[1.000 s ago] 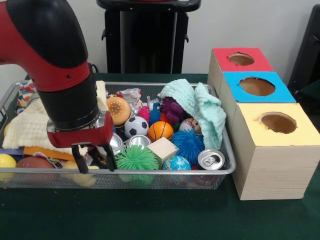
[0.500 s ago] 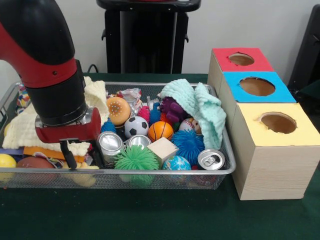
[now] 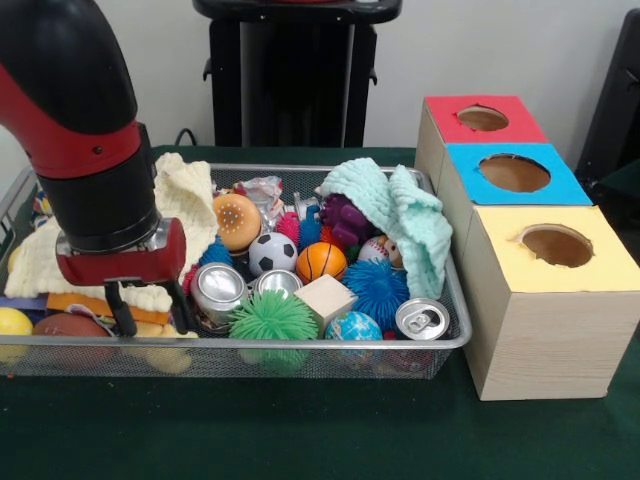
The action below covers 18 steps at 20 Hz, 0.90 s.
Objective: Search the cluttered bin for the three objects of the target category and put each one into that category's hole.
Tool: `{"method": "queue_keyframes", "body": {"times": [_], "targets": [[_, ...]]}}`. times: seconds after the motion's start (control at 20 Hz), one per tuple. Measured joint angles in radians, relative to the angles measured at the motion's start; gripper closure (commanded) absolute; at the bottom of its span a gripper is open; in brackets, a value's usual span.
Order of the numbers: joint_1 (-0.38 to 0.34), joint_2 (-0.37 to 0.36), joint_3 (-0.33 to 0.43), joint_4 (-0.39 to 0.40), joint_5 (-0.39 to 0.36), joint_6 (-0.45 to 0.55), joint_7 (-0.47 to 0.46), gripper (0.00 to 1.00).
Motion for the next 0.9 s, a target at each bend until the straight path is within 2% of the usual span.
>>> {"method": "queue_keyframes", "body": {"times": [0.5, 0.9], "targets": [[0.0, 0.061, 0.0, 0.0, -0.058, 0.0, 0.0, 0.0], [-0.003, 0.076, 0.001, -0.004, -0.069, -0.021, 0.0, 0.0]]}}
